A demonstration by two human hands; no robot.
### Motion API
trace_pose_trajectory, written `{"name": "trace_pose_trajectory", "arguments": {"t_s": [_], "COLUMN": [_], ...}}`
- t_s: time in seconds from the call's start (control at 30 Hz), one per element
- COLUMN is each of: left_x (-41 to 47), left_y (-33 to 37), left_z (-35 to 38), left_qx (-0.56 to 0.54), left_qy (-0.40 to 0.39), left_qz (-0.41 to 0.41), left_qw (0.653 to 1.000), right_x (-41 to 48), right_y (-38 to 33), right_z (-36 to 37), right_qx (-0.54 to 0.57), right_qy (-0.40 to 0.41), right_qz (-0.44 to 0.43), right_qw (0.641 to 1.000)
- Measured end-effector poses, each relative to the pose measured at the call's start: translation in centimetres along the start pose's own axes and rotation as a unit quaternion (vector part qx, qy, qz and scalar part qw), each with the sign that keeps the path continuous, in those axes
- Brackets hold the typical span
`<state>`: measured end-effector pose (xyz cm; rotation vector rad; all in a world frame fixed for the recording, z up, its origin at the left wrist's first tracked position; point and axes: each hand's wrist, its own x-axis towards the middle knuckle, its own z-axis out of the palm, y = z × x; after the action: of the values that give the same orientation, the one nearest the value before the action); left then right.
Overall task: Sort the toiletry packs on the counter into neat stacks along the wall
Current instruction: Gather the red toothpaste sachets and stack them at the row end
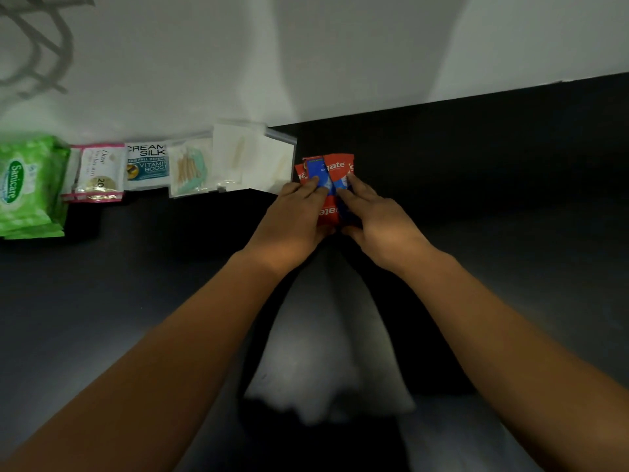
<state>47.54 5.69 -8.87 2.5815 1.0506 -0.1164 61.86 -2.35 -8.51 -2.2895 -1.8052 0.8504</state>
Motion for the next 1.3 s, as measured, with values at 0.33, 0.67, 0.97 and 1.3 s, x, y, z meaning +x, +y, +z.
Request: {"name": "trace_pose_trajectory", "arguments": {"t_s": [0.33,0.67,0.97,1.3], "left_x": [0.3,2.6,7.0,10.0], "left_y": [0.0,-0.3,0.8,2.1], "left_z": [0.6,1.0,0.8,0.7], "left_qx": [-0.061,-0.073,-0.08,-0.095], "left_qy": [0.005,0.029,0.056,0.082], "left_qz": [-0.019,-0.005,0.006,0.005], "left_qw": [0.998,0.997,0.995,0.992], "right_x": [0.5,1.8,4.4,6.3], "right_y": [0.0,0.3,3.0,4.6], "right_z": [0.1,-1.2,-3.0,-5.7], "right_qx": [-0.064,-0.096,-0.131,-0.187], "right_qy": [0.014,0.001,0.075,0.063], "right_qz": [0.029,0.059,0.031,0.024], "right_qw": [0.997,0.994,0.988,0.98]}}
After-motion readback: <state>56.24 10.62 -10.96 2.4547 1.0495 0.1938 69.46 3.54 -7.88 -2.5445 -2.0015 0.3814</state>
